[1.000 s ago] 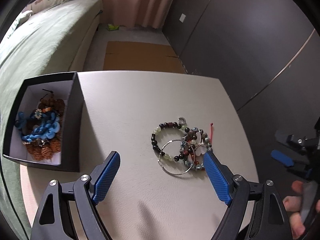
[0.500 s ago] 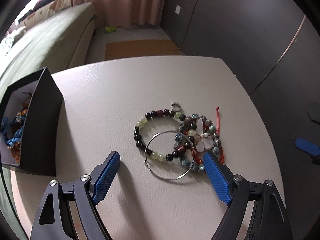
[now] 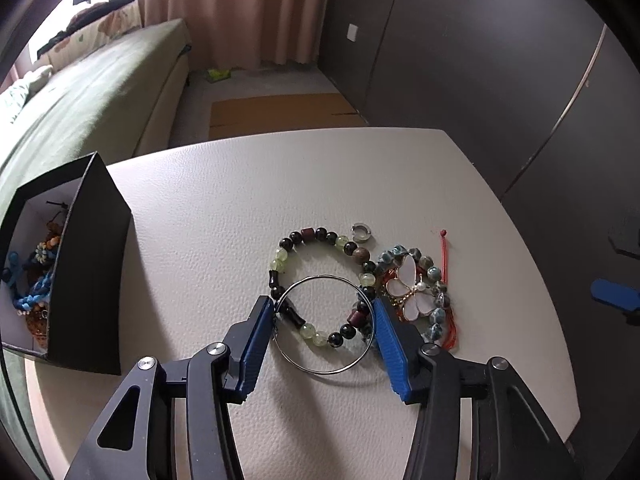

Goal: Organize jewelry
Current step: 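Move the open left gripper onto the silver bangle and bead bracelets, then close the left gripper on the silver hoop bangle while right gripper grasps dark bead bracelet, then carry the bangle over the black box and open the left gripper while right gripper drops its bracelet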

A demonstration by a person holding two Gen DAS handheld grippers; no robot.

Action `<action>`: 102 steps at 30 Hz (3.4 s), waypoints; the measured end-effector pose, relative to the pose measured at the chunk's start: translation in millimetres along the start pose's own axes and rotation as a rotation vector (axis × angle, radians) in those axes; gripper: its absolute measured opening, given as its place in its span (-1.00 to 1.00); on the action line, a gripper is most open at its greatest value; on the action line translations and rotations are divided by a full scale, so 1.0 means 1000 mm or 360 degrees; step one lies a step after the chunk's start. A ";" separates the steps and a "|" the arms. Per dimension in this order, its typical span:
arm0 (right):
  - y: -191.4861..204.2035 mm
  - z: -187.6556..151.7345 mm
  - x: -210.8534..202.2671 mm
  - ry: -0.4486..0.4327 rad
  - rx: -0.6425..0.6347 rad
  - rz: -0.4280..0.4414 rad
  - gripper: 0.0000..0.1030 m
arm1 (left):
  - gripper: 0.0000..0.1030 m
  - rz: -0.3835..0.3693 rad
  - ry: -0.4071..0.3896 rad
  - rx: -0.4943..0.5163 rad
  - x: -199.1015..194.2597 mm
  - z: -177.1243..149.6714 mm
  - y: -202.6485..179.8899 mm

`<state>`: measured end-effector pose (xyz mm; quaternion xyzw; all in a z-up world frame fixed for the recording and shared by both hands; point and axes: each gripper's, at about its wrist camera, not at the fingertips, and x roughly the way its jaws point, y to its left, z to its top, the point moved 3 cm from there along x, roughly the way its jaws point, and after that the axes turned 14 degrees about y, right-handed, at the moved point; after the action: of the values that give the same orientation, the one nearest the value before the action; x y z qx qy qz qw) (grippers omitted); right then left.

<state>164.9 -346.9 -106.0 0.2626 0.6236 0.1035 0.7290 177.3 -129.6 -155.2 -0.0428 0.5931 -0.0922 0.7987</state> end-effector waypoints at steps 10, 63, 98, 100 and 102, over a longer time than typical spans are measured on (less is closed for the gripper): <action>0.024 -0.001 0.020 0.0052 -0.0079 -0.0003 0.83 | 0.02 -0.0150 -0.0064 -0.0131 -0.039 0.001 0.033; 0.164 -0.028 0.046 -0.0137 -0.0424 0.0302 -0.79 | 0.09 -0.0382 -0.0232 -0.0641 -0.121 -0.006 0.185; 0.246 -0.053 0.105 -0.0113 -0.0705 0.0349 -0.15 | 0.57 -0.0487 -0.0358 -0.0846 -0.159 -0.024 0.244; 0.238 -0.051 0.099 -0.0117 -0.0683 0.0349 -0.15 | 0.57 -0.0483 -0.0355 -0.0841 -0.159 -0.024 0.242; 0.230 -0.049 0.094 -0.0123 -0.0658 0.0334 -0.15 | 0.57 -0.0477 -0.0344 -0.0827 -0.157 -0.023 0.239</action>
<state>177.4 -96.5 -72.4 0.1749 0.5301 0.2940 0.7758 134.6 136.2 -56.4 -0.3417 0.4957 -0.0492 0.7969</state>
